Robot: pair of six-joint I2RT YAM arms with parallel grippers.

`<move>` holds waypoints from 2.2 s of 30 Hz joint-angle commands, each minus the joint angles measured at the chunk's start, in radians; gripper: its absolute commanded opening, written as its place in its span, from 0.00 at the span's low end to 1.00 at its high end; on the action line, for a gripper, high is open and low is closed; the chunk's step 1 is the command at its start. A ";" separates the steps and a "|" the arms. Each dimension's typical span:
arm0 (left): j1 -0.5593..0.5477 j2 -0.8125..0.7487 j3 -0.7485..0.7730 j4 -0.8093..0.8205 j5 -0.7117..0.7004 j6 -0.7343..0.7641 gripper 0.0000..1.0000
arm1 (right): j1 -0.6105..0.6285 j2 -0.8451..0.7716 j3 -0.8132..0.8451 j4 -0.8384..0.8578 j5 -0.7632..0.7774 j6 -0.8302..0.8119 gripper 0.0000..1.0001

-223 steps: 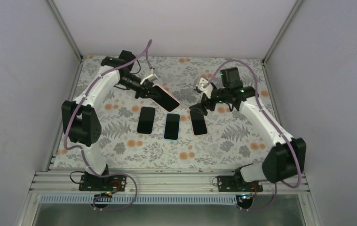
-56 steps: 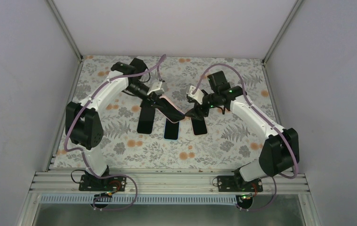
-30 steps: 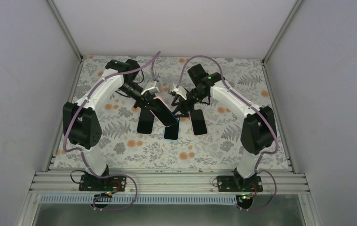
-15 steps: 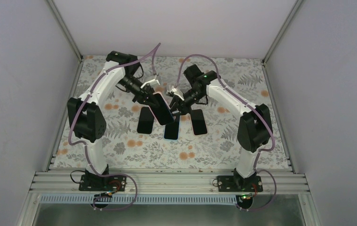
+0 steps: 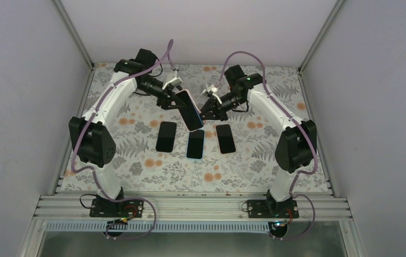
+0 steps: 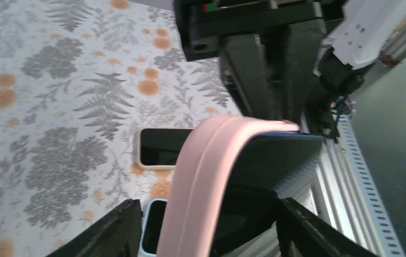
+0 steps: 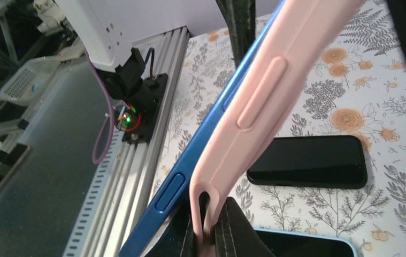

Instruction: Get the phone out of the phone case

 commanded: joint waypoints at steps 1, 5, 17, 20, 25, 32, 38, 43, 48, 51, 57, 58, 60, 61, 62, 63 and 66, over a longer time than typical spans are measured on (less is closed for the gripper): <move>0.015 -0.002 -0.015 0.319 -0.116 -0.108 0.68 | 0.045 -0.018 0.025 0.005 -0.265 0.033 0.03; 0.020 -0.012 0.041 0.269 -0.109 -0.102 0.75 | 0.018 -0.014 0.004 0.027 -0.235 0.061 0.04; -0.051 -0.242 0.101 0.279 -0.284 -0.160 0.89 | -0.177 0.060 -0.116 0.572 -0.203 0.676 0.04; -0.102 -0.287 0.064 0.358 -0.384 -0.187 0.90 | -0.236 0.105 -0.120 0.750 -0.152 0.894 0.04; -0.254 -0.317 -0.178 0.638 -0.643 -0.209 0.90 | -0.288 0.149 -0.090 0.879 0.047 1.134 0.04; -0.427 -0.234 -0.485 1.228 -1.120 -0.186 0.90 | -0.262 0.084 -0.101 0.853 0.278 1.209 0.04; -0.477 -0.143 -0.538 1.535 -1.246 -0.190 0.87 | -0.238 -0.022 -0.164 0.876 0.330 1.209 0.03; -0.485 -0.093 -0.531 1.599 -1.290 -0.201 0.87 | -0.234 -0.056 -0.176 0.880 0.333 1.207 0.03; -0.485 -0.060 -0.532 1.608 -1.305 -0.189 0.86 | -0.229 -0.051 -0.186 0.894 0.312 1.221 0.03; -0.483 -0.050 -0.531 1.616 -1.337 -0.199 0.86 | -0.224 -0.054 -0.195 0.909 0.299 1.231 0.03; -0.481 -0.051 -0.545 1.662 -1.368 -0.194 0.85 | -0.220 -0.058 -0.198 0.913 0.289 1.237 0.03; -0.481 -0.048 -0.542 1.663 -1.369 -0.193 0.85 | -0.218 -0.062 -0.197 0.912 0.284 1.237 0.03; -0.481 -0.044 -0.531 1.655 -1.365 -0.192 0.85 | -0.217 -0.065 -0.198 0.914 0.280 1.239 0.03; -0.481 -0.038 -0.521 1.647 -1.364 -0.193 0.85 | -0.214 -0.069 -0.199 0.916 0.281 1.239 0.03; -0.481 -0.032 -0.512 1.638 -1.365 -0.194 0.85 | -0.213 -0.071 -0.200 0.918 0.281 1.242 0.03; -0.481 -0.022 -0.504 1.636 -1.374 -0.193 0.84 | -0.211 -0.072 -0.200 0.919 0.278 1.244 0.03; -0.481 -0.014 -0.506 1.665 -1.410 -0.190 0.83 | -0.209 -0.077 -0.202 0.919 0.271 1.245 0.03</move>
